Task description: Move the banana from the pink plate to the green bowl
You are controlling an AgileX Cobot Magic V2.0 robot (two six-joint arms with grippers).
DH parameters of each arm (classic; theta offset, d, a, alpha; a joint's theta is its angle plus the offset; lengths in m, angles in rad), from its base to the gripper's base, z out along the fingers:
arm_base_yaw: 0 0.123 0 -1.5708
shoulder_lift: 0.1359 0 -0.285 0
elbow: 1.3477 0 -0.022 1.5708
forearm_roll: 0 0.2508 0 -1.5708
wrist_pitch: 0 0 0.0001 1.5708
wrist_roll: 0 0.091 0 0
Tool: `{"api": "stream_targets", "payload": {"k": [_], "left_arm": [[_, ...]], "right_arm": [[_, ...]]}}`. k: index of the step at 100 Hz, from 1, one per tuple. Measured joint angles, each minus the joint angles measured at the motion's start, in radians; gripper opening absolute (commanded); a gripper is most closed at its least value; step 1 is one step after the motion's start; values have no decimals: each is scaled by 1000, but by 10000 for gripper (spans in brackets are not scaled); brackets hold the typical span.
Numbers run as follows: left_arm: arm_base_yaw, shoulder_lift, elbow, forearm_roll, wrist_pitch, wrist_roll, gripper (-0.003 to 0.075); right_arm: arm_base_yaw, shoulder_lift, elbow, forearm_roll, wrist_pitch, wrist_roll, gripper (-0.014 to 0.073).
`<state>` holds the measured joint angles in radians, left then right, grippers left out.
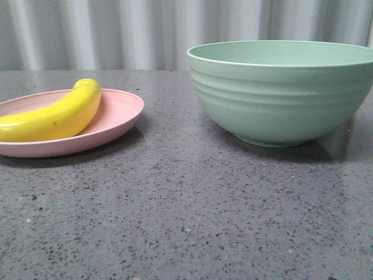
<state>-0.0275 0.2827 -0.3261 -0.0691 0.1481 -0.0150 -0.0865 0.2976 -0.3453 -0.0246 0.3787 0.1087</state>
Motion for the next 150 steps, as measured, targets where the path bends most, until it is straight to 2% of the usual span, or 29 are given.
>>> {"api": "stream_targets", "payload": {"k": [14,19,29,36,48,61,78,120,150], "left_arm": [[0,100,-35,0,-44,0,7],[0,128,-39,0,-65,0,64],[0,175,-41,0,-99,0,248],[0,199,-41,0,-120,0,344],[0,235,-41,0,-171,0,412],[0,273,-46,0,-226,0,427],[-32,359,-103,0,-189,0,430],[-357,702,-363,0,136,27,432],[-452,932,-539,0,415,65,430]], "right_arm": [[0,136,-108,25,45,0,-49],[0,172,-130,32,43,0,-49],[0,227,-139,41,35,0,-49],[0,257,-141,54,35,0,-49],[0,290,-141,63,35,0,-49],[0,306,-141,68,35,0,-49],[0,308,-141,68,25,0,-49],[0,308,-141,68,-41,0,-49],[0,308,-141,68,-55,0,-49]]}}
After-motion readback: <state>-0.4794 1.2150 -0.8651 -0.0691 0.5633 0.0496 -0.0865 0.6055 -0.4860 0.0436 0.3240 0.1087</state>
